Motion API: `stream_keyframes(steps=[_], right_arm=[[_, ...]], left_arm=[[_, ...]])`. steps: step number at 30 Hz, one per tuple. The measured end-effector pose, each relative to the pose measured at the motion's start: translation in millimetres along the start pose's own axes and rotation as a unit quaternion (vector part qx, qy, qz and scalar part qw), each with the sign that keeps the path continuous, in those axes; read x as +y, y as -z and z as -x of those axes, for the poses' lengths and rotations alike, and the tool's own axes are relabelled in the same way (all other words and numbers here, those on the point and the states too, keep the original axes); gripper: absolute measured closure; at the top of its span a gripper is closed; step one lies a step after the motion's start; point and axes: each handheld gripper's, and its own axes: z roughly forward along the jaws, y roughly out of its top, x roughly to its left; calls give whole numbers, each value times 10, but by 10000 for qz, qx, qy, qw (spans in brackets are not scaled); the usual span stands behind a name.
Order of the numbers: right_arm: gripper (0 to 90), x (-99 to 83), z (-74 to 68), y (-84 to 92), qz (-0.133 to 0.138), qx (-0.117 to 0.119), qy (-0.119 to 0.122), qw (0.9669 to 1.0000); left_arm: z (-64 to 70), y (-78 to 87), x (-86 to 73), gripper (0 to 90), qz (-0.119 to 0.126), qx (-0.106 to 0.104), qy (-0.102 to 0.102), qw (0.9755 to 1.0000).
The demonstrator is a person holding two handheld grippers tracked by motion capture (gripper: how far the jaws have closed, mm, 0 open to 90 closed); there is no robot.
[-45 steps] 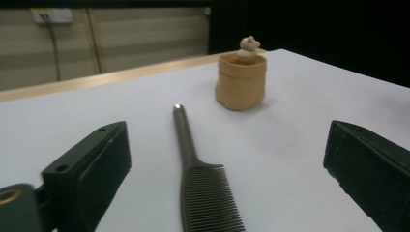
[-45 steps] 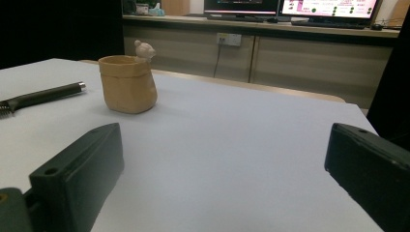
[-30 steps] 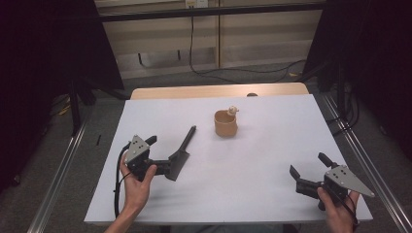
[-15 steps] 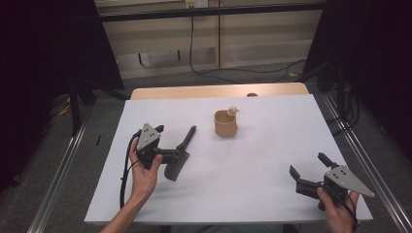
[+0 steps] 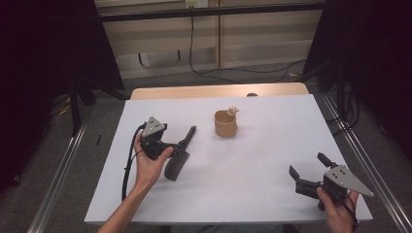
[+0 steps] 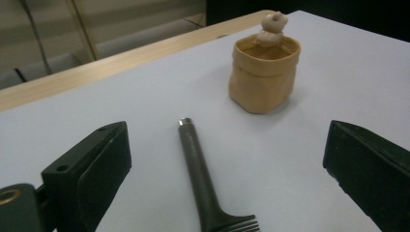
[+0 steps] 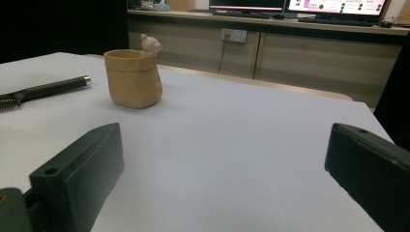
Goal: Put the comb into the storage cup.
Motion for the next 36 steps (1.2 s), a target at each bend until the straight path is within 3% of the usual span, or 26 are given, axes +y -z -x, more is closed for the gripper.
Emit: stream_keyframes(steps=[4, 10, 13, 18, 21, 25, 31, 36], right_arm=[[0, 2, 2, 9, 8, 2, 5, 10000], [0, 1, 2, 5, 6, -2, -23, 10000], [0, 1, 2, 6, 11, 5, -18, 10000], [0, 0, 5, 6, 14, 1, -26, 10000], [0, 0, 10, 5, 20, -12, -16, 10000], [0, -1, 12, 1, 7, -18, -30, 10000], [0, 0, 11, 7, 12, -7, -26, 10000], [0, -1, 9, 6, 8, -1, -24, 10000]], left_arm=[[-56, -73, 24, 58, -173, -165, 60, 9997], [-119, -175, 92, 27, -285, -19, 24, 9996], [-141, -231, 134, 31, -389, -176, 95, 9990], [-186, -319, 165, 59, -402, -55, 234, 9989], [-213, -395, 170, 52, -556, 10, 184, 9983], [-248, -466, 157, 47, -693, -37, 283, 9972], [-244, -498, 123, 49, -1040, -109, 180, 9944], [-276, -528, 105, 48, -1293, -154, 214, 9913]])
